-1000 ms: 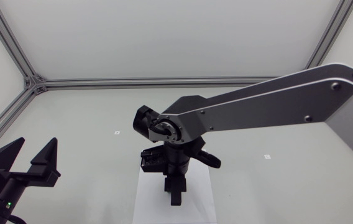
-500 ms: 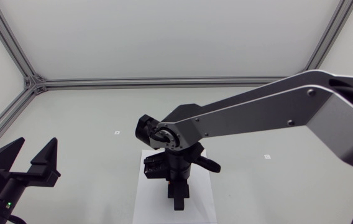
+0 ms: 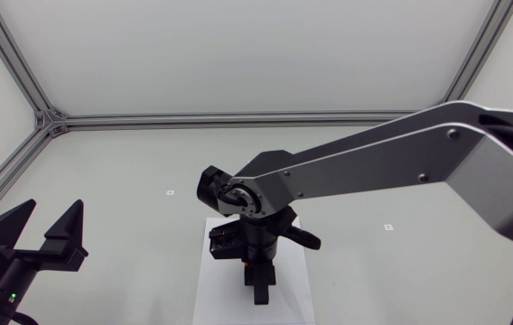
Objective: Pick up the orange 2x2 brick with the right arm and stack it on top of the green 2x2 brick in the center
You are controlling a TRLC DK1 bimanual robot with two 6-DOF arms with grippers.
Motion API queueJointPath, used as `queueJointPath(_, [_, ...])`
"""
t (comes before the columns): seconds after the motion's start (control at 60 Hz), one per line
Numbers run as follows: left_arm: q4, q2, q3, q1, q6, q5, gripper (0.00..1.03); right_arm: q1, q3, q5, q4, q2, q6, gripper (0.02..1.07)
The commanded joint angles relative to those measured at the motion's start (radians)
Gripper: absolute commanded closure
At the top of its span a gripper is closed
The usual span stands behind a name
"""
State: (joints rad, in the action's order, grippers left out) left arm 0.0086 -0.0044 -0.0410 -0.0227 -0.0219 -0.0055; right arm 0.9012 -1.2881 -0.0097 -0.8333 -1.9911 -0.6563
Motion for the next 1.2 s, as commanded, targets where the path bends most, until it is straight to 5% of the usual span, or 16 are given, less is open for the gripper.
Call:
queueJointPath(0.0, [-0.015,-0.008,0.041,0.003,0.013,0.004,0.04,-0.001,-0.004,0.005,0.000,-0.018,-0.025,0.64])
queueJointPath(1.183, [-0.015,-0.008,0.041,0.003,0.013,0.004,0.04,-0.008,-0.016,0.007,0.002,-0.021,-0.032,0.61])
